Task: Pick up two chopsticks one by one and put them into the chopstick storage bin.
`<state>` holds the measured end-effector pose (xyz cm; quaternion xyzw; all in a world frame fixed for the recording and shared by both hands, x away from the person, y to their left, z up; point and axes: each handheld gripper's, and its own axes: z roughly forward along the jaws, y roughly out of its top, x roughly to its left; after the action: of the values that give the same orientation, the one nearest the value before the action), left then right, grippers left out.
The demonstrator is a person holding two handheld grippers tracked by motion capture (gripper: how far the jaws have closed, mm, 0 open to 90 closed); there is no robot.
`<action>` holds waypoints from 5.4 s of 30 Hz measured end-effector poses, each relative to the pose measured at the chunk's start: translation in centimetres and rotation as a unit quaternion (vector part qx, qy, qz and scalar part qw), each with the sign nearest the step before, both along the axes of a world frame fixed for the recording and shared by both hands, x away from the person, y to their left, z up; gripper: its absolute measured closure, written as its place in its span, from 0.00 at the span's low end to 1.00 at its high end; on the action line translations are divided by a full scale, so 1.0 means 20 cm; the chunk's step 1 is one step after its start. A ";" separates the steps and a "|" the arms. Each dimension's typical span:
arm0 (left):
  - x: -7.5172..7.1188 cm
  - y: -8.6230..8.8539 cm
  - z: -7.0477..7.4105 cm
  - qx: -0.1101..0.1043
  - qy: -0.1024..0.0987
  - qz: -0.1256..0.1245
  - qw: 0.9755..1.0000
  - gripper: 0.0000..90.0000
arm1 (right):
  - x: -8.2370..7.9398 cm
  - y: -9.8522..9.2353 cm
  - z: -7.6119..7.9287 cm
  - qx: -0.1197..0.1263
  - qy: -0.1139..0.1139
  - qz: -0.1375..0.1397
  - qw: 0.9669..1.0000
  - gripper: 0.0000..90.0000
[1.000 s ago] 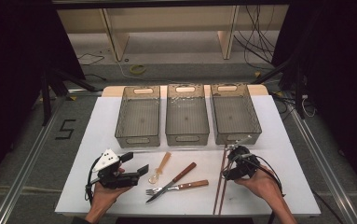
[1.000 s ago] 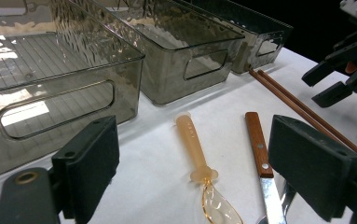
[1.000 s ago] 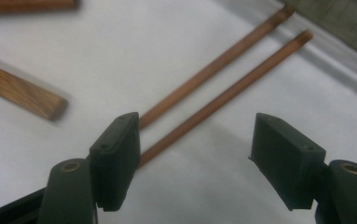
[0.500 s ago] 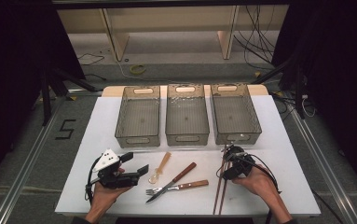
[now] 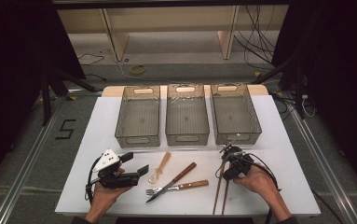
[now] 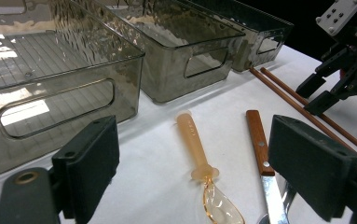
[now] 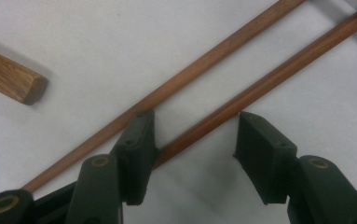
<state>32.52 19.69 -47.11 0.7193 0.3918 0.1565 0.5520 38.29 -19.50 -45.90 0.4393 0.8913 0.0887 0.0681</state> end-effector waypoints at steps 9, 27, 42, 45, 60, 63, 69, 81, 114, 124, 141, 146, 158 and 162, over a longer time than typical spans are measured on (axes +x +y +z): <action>0.00 0.00 0.00 0.001 -0.001 -0.003 1.000 0.18 | 0.00 0.01 0.01 -0.001 0.012 0.019 1.000 0.67; 0.00 0.00 0.00 0.004 -0.002 -0.006 1.000 0.18 | 0.02 0.00 0.01 -0.007 0.023 0.043 0.999 0.94; 0.03 -0.02 0.04 0.010 0.003 -0.027 1.000 0.18 | 0.00 0.01 0.14 0.014 -0.022 0.082 0.996 0.95; 0.04 -0.05 0.09 0.022 0.000 -0.048 0.999 0.18 | -0.03 0.07 0.21 0.029 -0.039 0.113 0.992 0.94; 0.12 -0.36 0.22 0.163 0.004 -0.196 0.967 0.21 | -0.19 0.38 0.27 0.033 -0.049 0.271 0.961 0.95; 0.11 -0.40 0.25 0.196 -0.004 -0.225 0.954 0.23 | -0.22 0.42 0.28 0.034 -0.051 0.293 0.954 0.95; 0.09 -0.46 0.26 0.241 -0.010 -0.263 0.934 0.32 | -0.24 0.46 0.29 0.027 -0.055 0.319 0.946 0.95; 0.06 -0.52 0.23 0.305 0.011 -0.309 0.901 0.51 | -0.28 0.50 0.29 0.023 -0.061 0.355 0.932 0.95; 0.03 -0.50 0.18 0.331 0.018 -0.373 0.867 0.92 | -0.28 0.48 0.29 0.040 -0.056 0.386 0.920 0.76; 0.12 -0.39 0.23 0.306 0.035 -0.284 0.908 0.92 | -0.22 0.30 0.42 0.116 -0.119 0.270 0.948 0.48; 0.27 -0.18 0.32 0.234 0.062 -0.132 0.961 0.92 | -0.21 0.03 0.29 0.126 -0.105 0.169 0.972 0.42; 0.33 -0.12 0.33 0.216 0.067 -0.092 0.970 0.92 | -0.21 0.00 0.26 0.125 -0.103 0.156 0.974 0.41; 0.50 0.03 0.35 0.178 0.082 -0.011 0.981 0.92 | -0.21 -0.03 0.20 0.117 -0.092 0.140 0.979 0.39; 0.55 0.06 0.35 0.167 0.087 0.012 0.982 0.92 | -0.21 -0.04 0.20 0.118 -0.093 0.138 0.979 0.38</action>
<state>43.60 20.81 -40.03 0.8075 0.4152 0.1631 0.3860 34.00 -20.30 -41.98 0.3071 0.9164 0.2419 0.0857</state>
